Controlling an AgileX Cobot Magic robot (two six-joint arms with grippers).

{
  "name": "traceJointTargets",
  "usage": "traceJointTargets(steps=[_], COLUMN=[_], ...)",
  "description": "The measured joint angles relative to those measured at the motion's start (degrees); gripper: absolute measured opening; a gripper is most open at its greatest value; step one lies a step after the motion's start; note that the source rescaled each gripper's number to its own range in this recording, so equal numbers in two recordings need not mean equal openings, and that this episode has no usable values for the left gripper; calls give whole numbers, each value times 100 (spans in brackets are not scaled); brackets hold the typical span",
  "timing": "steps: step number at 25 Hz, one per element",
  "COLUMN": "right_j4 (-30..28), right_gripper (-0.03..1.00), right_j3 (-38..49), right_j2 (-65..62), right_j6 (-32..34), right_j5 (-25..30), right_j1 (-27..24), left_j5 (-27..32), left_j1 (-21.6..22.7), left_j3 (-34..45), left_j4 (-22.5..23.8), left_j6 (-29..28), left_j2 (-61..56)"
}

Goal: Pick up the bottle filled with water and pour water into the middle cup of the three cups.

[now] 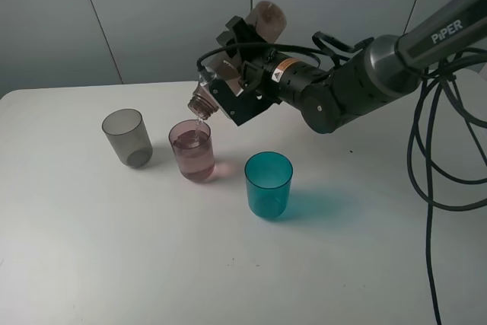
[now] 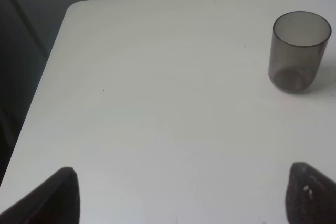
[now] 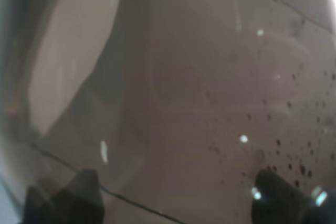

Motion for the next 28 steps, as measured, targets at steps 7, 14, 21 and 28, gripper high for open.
traceJointTargets(steps=[7, 14, 21, 28], right_j4=[-234, -339, -475, -489], right_gripper=[0, 0, 0, 0], right_j3=[-131, -338, -338, -338], right_j2=[0, 0, 0, 0], right_j6=[-64, -64, -64, 76], right_j5=[-124, -137, -137, 270], right_j1=[0, 0, 0, 0], left_j5=[0, 0, 0, 0], left_j1=[0, 0, 0, 0], left_j3=[0, 0, 0, 0], left_j4=[0, 0, 0, 0], left_j6=[0, 0, 0, 0], left_j2=[0, 0, 0, 0])
